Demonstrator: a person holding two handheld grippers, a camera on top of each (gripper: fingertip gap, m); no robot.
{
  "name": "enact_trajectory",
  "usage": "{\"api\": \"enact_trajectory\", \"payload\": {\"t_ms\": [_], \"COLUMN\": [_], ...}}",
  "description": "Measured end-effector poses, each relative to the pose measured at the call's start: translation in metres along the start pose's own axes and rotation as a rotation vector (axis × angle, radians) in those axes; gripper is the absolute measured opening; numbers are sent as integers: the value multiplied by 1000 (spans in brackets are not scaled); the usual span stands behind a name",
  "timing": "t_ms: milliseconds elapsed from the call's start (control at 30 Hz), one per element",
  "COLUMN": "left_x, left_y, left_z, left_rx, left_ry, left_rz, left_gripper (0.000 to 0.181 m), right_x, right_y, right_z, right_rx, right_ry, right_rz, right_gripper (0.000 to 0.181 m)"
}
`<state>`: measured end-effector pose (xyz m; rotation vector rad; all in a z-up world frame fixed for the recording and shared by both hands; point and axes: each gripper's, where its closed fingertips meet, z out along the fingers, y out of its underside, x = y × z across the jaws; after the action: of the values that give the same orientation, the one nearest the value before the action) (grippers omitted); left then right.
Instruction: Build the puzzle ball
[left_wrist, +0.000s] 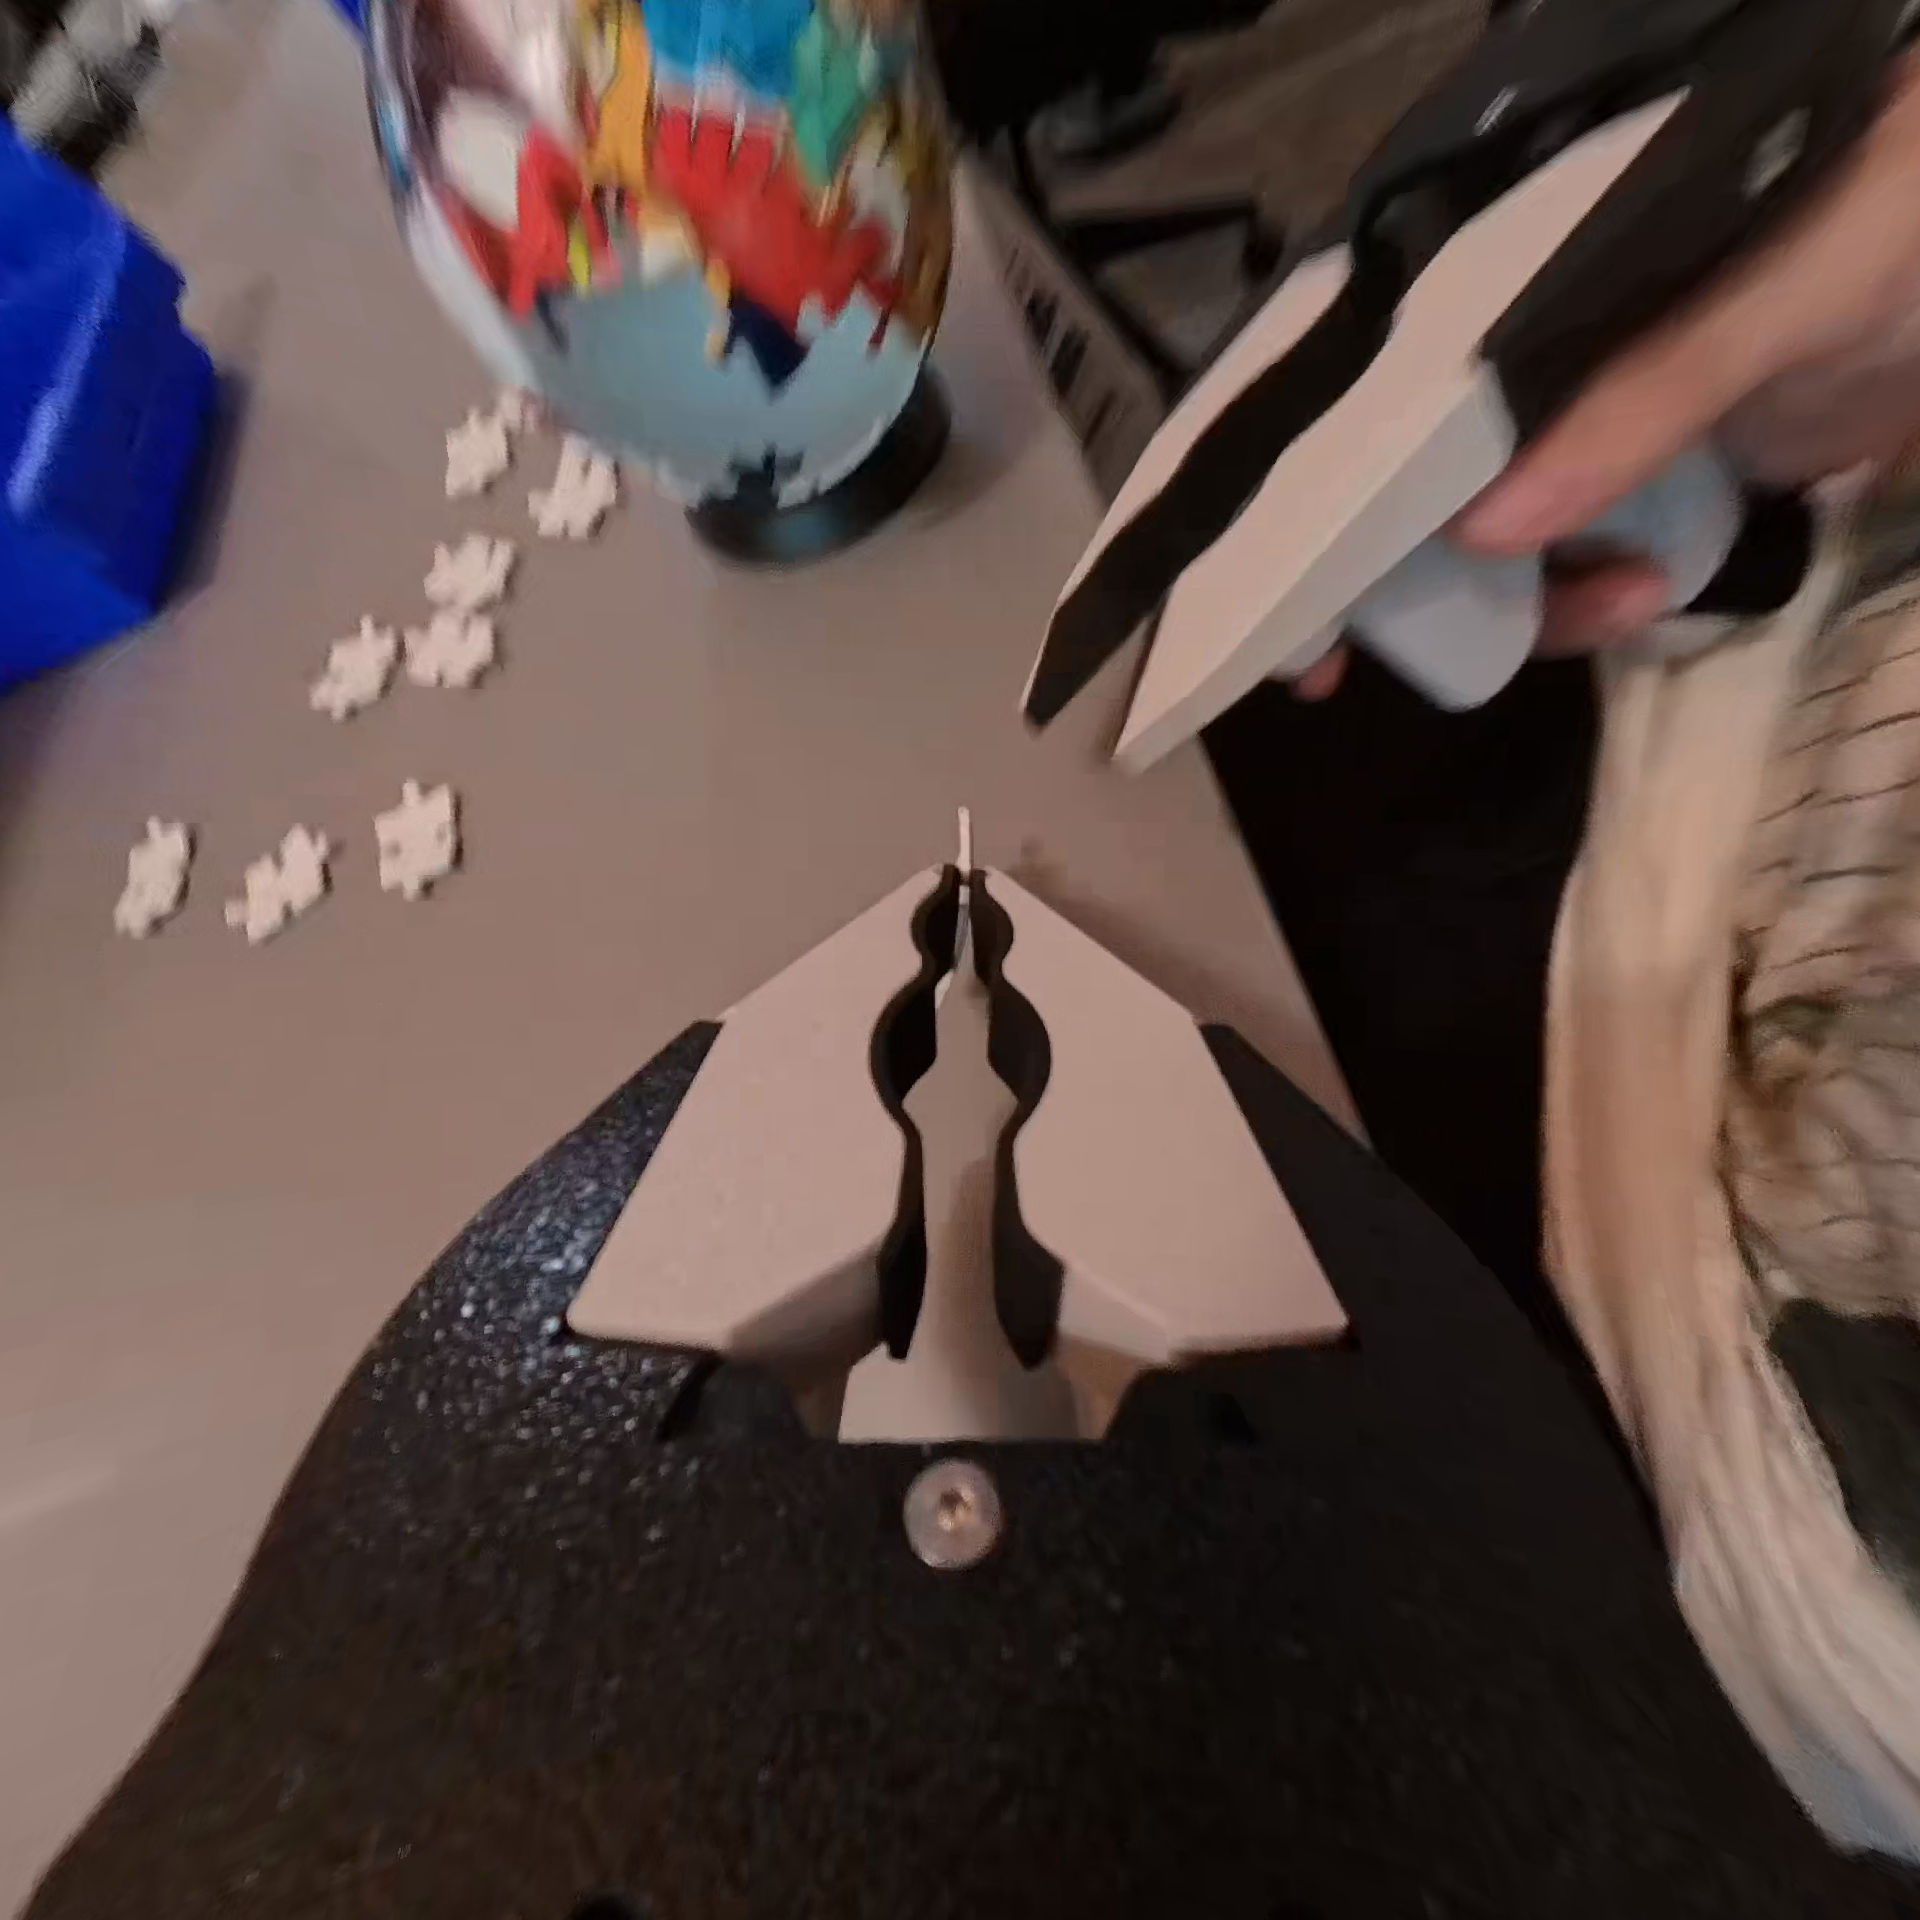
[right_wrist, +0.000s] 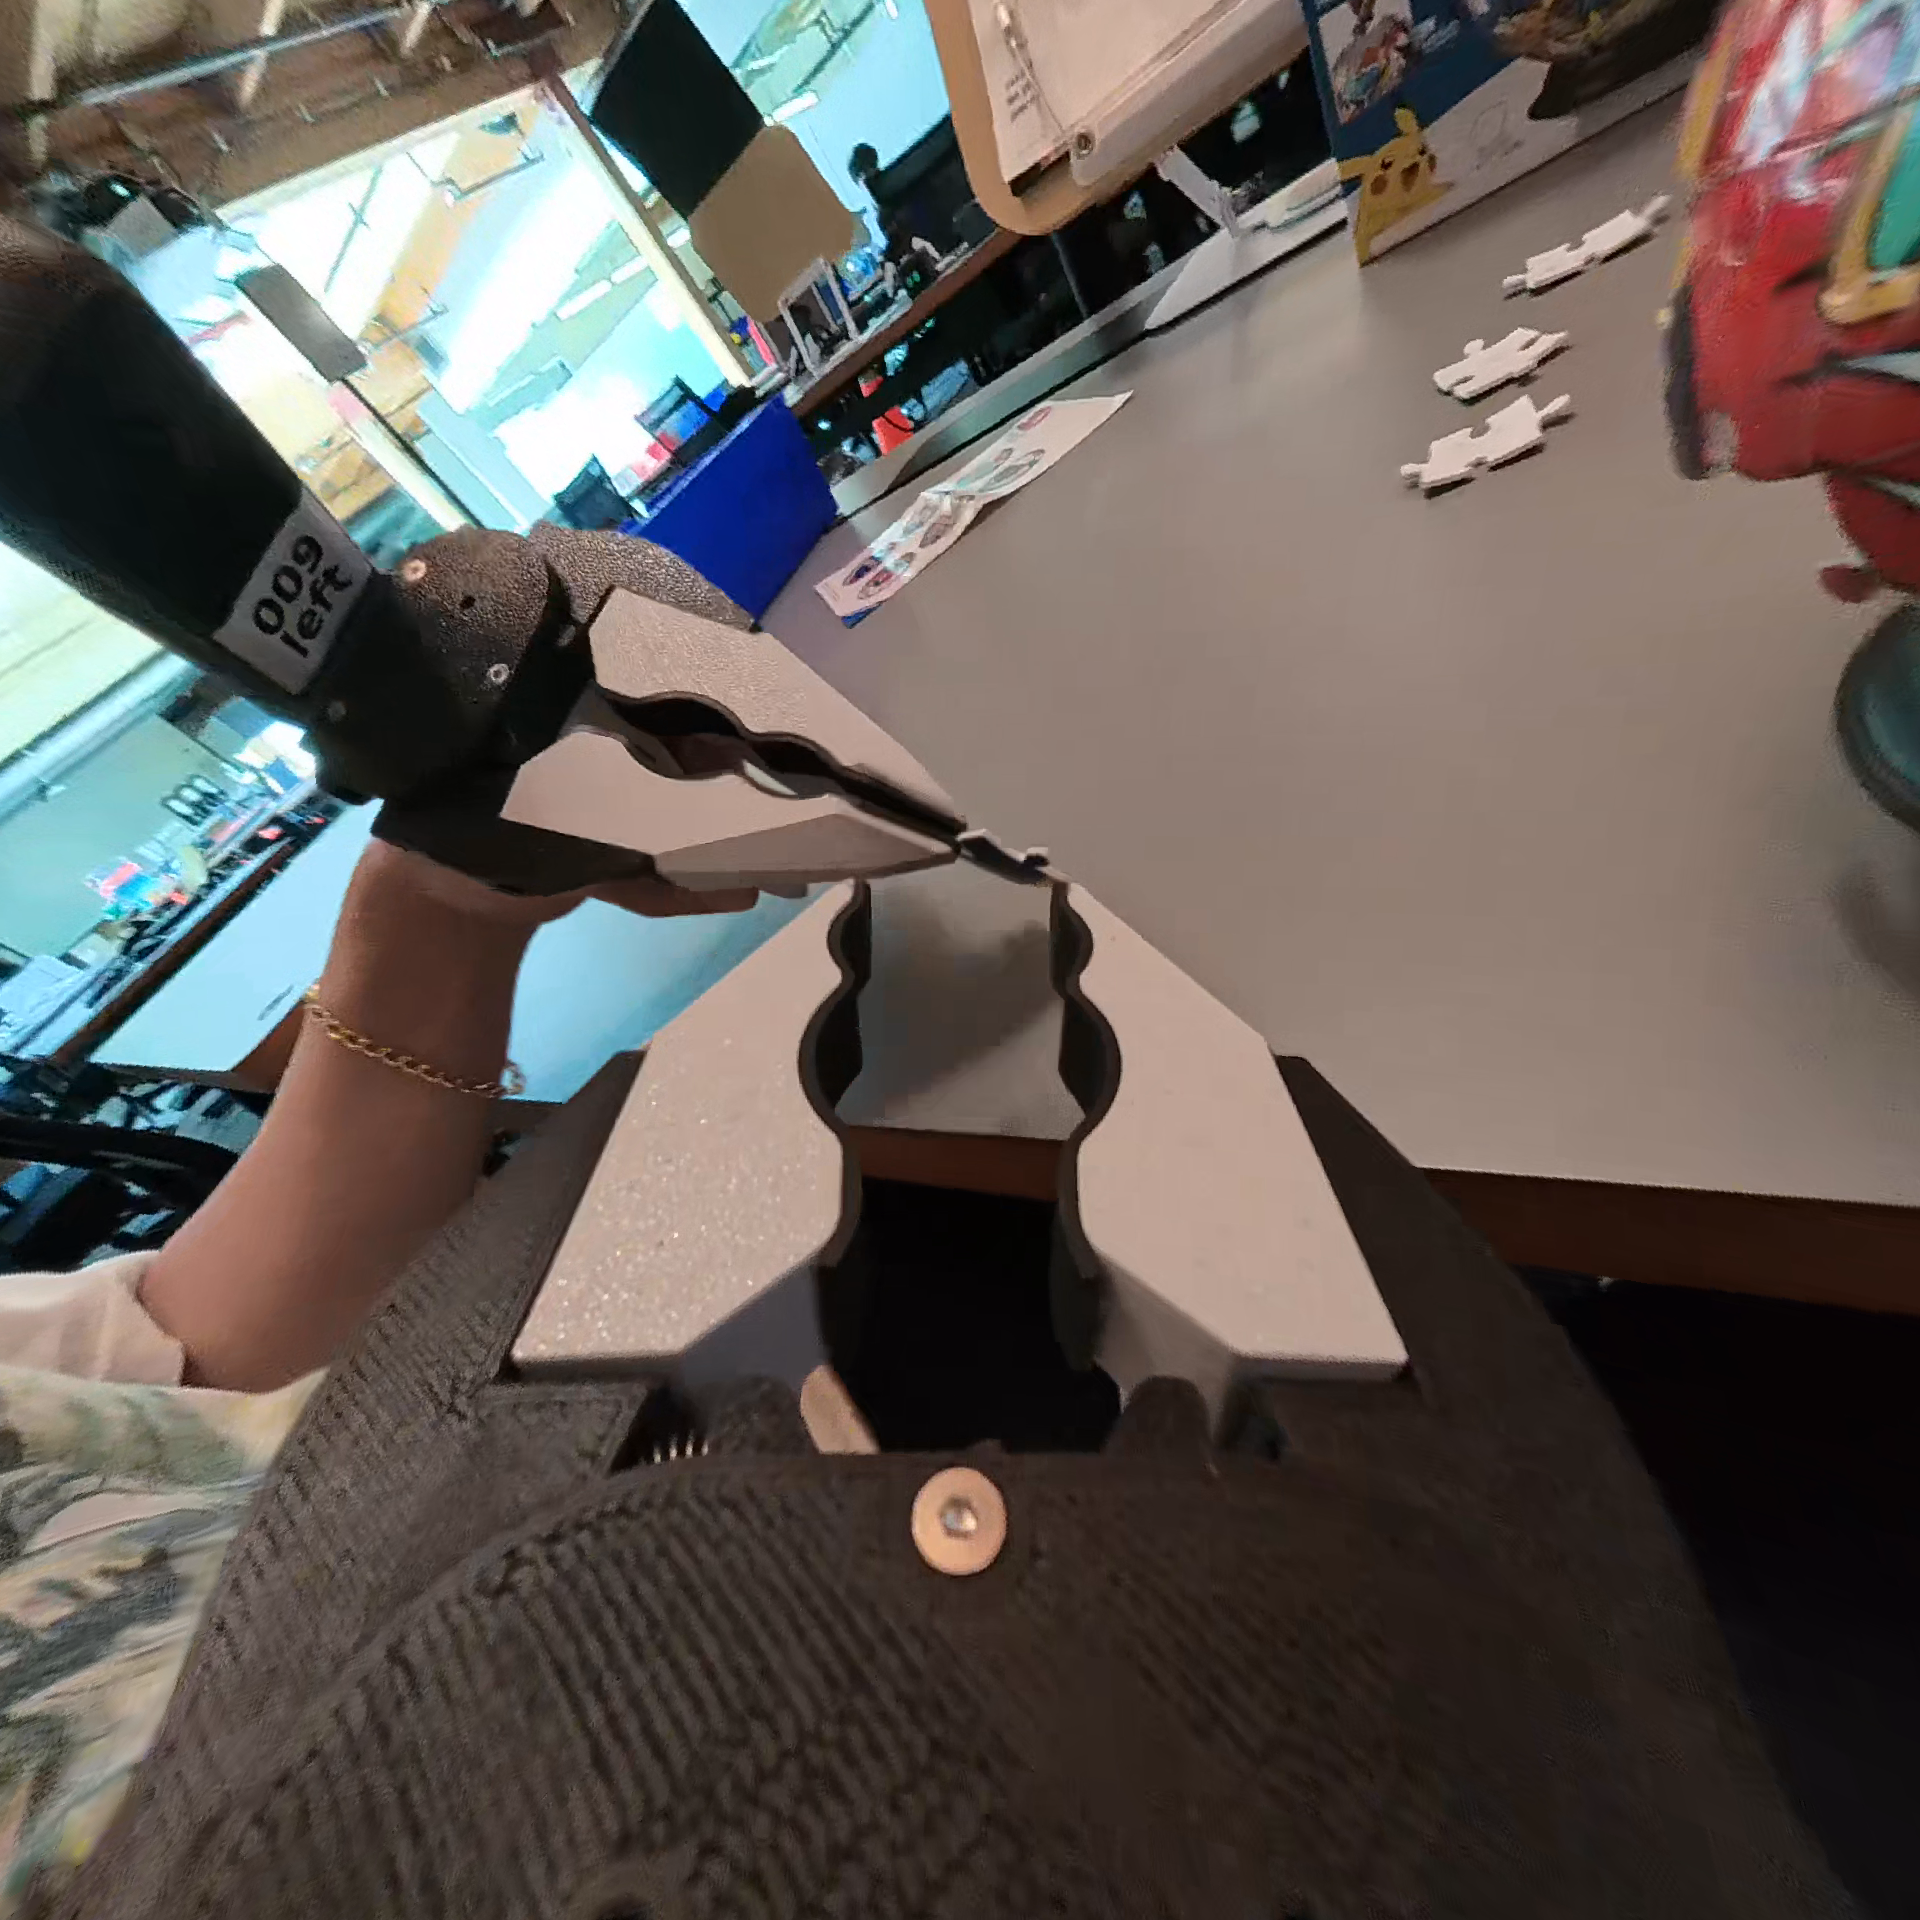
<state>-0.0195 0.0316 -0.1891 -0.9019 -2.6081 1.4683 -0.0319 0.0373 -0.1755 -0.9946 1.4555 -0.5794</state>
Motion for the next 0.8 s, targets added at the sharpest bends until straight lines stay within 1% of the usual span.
{"api": "enact_trajectory", "payload": {"t_ms": [33, 67, 133, 167, 233, 300, 333, 367, 433, 500, 567, 633, 700, 800], "left_x": [-2, -2, 7, 14, 18, 11, 6, 5, 6, -2, -16, -20, -19, -18], "left_y": [10, 15, 16, 18, 29, 41, 44, 46, 41, 34, 36, 44, 48, 54], "left_z": [1, 2, 1, 0, -2, -6, -9, -13, -22, -27, -25, -19, -15, -9], "left_rx": [-46, -59, -29, -28, -56, -104, -112, -106, -54, -9, -39, -92, -129, -175], "left_ry": [-4, 4, 41, 55, 14, -68, -96, -97, -75, -117, -193, -216, -207, -191], "left_rz": [-13, -15, 33, 91, 227, 280, 263, 224, 110, -26, -188, -315, -372, -399], "left_gripper": [0, 0, 0, 0, 0, 1, 3, 10, 38, 38, 41, 39, 35, 19], "right_x": [4, 6, 6, 5, 1, -1, -2, -3, -7, -11, -13, -14, -14, -13], "right_y": [1, 1, 3, 5, 10, 16, 17, 17, 18, 20, 22, 24, 26, 26], "right_z": [-1, -2, -2, -1, -1, 0, 1, 2, 5, 9, 10, 11, 11, 10], "right_rx": [-5, -5, -9, -14, -26, -48, -54, -56, -63, -85, -104, -115, -124, -125], "right_ry": [13, 15, 3, -2, -17, -15, -16, -18, -32, -51, -60, -63, -72, -77], "right_rz": [-12, -20, -20, -25, -59, -103, -123, -139, -167, -195, -229, -254, -265, -261], "right_gripper": [34, 34, 32, 32, 31, 30, 30, 29, 29, 29, 29, 29, 30, 30]}}
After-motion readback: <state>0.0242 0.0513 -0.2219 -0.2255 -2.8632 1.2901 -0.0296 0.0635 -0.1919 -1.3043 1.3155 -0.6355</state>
